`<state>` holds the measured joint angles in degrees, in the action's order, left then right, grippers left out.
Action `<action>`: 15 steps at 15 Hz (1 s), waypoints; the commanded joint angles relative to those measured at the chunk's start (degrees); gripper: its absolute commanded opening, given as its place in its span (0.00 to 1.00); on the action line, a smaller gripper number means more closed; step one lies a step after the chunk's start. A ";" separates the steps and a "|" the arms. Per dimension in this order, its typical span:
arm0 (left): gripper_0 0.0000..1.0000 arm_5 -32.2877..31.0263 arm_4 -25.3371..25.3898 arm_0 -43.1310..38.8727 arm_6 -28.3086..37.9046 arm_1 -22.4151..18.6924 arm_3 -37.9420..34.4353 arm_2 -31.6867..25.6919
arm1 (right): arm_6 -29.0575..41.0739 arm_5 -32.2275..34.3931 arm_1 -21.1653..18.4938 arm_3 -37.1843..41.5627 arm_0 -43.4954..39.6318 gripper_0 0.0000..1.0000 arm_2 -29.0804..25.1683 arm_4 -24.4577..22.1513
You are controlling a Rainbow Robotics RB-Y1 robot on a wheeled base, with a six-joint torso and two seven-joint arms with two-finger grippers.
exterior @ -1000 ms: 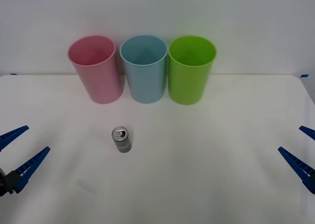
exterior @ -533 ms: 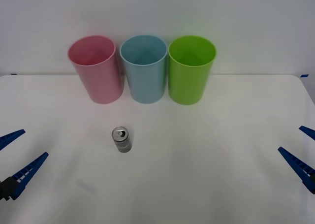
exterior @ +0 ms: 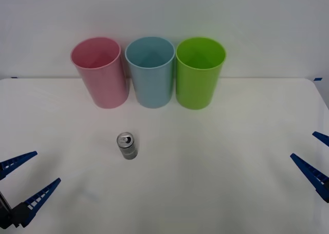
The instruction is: Grasp the object on the table and drop it into the matching bin: aluminum can to the light blue bin, PET bottle to the pink bin.
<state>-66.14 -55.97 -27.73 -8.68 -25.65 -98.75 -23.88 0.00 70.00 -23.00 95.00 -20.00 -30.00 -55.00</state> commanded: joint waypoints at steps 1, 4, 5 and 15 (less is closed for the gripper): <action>1.00 1.19 -0.81 1.02 -5.11 0.08 2.68 3.40 | 0.00 0.00 0.00 0.00 0.00 1.00 0.00 0.00; 1.00 2.86 -2.13 3.65 -8.37 2.27 6.28 5.42 | 0.00 0.00 0.00 0.00 0.00 1.00 0.00 0.00; 1.00 3.21 -3.54 4.27 -8.28 3.42 6.55 5.42 | 0.00 0.00 0.00 0.00 0.00 1.00 0.00 0.00; 1.00 7.69 -17.60 11.56 -5.55 14.14 8.57 7.79 | 0.00 0.00 0.00 0.00 0.00 1.00 0.00 0.00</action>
<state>-58.47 -72.52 -16.97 -14.52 -12.00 -90.82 -16.08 0.00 70.00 -23.00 95.00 -20.00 -30.00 -55.00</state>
